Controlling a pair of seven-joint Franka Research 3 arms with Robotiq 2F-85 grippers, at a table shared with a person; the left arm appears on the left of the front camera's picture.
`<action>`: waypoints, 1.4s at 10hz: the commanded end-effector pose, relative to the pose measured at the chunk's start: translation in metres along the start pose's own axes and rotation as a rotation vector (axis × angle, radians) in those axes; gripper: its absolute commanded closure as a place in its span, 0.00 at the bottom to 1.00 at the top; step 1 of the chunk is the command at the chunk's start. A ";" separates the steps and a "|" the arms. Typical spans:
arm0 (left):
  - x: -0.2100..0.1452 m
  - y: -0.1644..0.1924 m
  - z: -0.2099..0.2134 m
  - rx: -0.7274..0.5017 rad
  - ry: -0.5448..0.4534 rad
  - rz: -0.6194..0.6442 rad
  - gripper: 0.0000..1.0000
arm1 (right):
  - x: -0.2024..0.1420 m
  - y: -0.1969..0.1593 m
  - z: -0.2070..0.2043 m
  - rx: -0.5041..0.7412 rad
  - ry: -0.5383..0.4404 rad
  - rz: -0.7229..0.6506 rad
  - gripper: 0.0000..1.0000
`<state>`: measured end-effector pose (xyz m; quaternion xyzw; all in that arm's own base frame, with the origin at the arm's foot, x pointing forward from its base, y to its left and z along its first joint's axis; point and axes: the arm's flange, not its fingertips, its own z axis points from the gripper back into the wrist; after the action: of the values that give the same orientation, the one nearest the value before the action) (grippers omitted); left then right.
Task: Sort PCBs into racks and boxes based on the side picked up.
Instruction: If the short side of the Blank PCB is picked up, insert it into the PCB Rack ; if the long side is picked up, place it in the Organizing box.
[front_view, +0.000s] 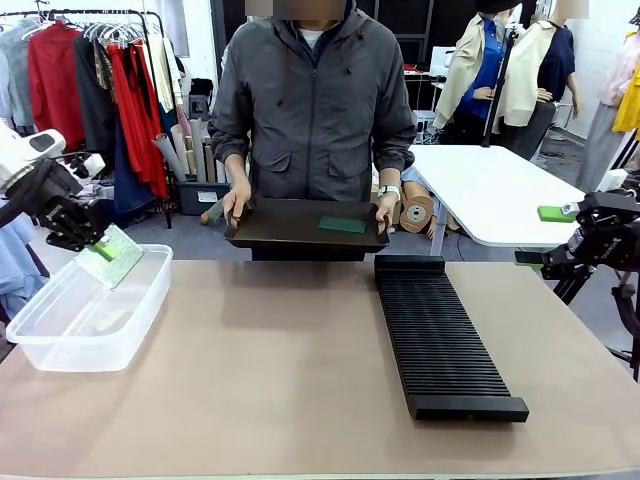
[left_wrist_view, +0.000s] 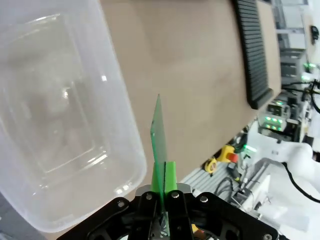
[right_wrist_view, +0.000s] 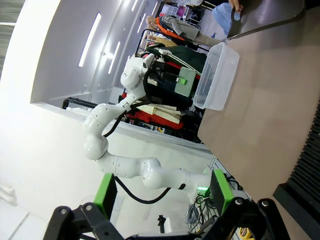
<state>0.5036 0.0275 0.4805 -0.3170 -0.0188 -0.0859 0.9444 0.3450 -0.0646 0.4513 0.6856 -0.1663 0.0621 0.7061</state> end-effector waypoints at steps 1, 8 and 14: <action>-0.002 0.002 -0.008 0.083 -0.029 0.066 1.00 | 0.000 0.002 0.001 0.008 -0.002 0.003 0.00; 0.021 0.046 -0.030 0.122 -0.077 -0.009 1.00 | 0.000 0.002 0.001 0.008 -0.002 0.003 0.00; 0.043 0.104 -0.061 0.051 -0.066 0.013 1.00 | 0.000 0.002 0.001 0.008 -0.002 0.003 0.00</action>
<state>0.5547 0.0617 0.3759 -0.2834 -0.0405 -0.0653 0.9559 0.3449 -0.0646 0.4514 0.6856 -0.1663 0.0622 0.7060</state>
